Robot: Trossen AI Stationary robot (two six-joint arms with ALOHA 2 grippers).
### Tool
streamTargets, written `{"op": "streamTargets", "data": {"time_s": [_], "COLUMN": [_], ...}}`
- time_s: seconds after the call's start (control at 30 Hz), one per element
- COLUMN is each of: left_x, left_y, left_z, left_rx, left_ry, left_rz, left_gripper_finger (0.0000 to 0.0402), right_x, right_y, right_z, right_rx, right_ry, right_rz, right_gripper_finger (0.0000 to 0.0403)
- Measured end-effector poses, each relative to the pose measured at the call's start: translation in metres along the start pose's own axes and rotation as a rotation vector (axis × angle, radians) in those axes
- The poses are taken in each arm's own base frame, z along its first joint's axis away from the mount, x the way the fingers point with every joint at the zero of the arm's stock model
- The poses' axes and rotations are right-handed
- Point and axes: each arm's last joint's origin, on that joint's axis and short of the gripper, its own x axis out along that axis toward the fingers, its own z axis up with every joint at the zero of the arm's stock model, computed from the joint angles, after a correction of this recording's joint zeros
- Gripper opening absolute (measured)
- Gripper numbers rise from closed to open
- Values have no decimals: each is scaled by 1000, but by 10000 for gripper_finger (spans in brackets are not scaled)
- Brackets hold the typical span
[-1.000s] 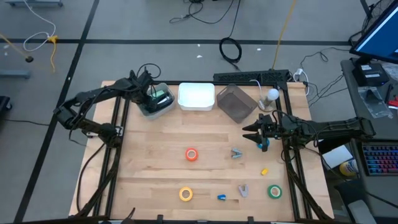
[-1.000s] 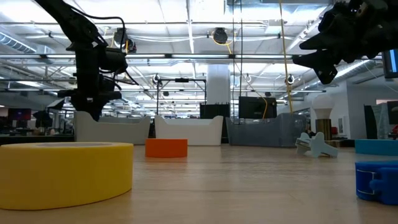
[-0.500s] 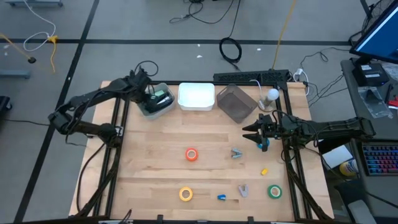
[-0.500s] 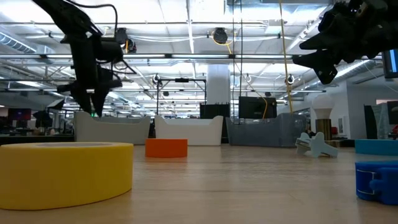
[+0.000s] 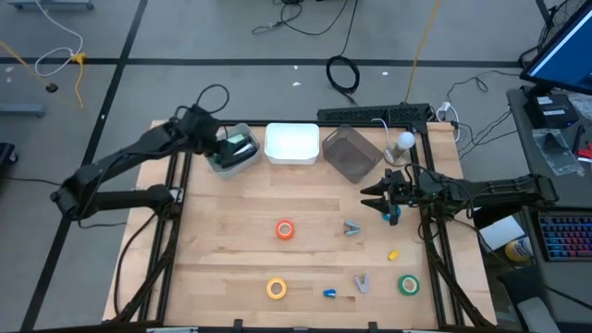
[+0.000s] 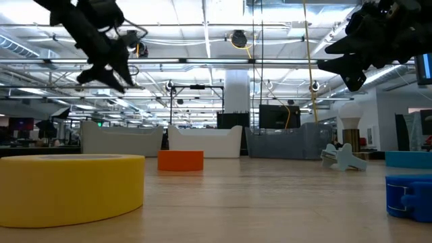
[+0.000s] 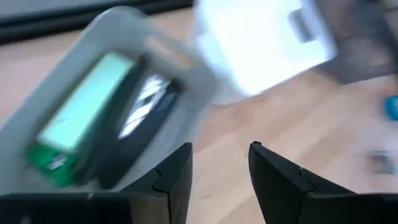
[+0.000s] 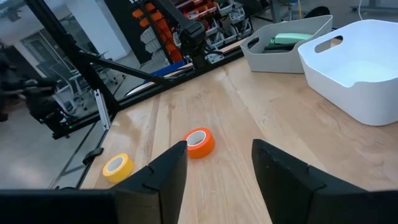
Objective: Pick and place Stapler, Stapler remover, tape
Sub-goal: Put the yellow stapler into the gray bin
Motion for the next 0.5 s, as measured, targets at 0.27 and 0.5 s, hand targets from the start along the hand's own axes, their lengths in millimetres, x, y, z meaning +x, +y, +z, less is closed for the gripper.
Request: {"op": "streamTargets", "data": {"time_s": [0.27, 0.5], "left_x": [-17, -21], "left_y": [-35, -67], "left_z": [-7, -18], "left_rx": [122, 214], "left_ry": [-85, -106], "left_rz": [-260, -426], "left_gripper_finger": [159, 159], "right_x": [0, 0], "right_y": [0, 0], "right_z": [0, 0], "right_rx": [-1, 0], "right_ry": [0, -1], "right_rz": [-1, -2], "right_gripper_finger": [175, 173]}}
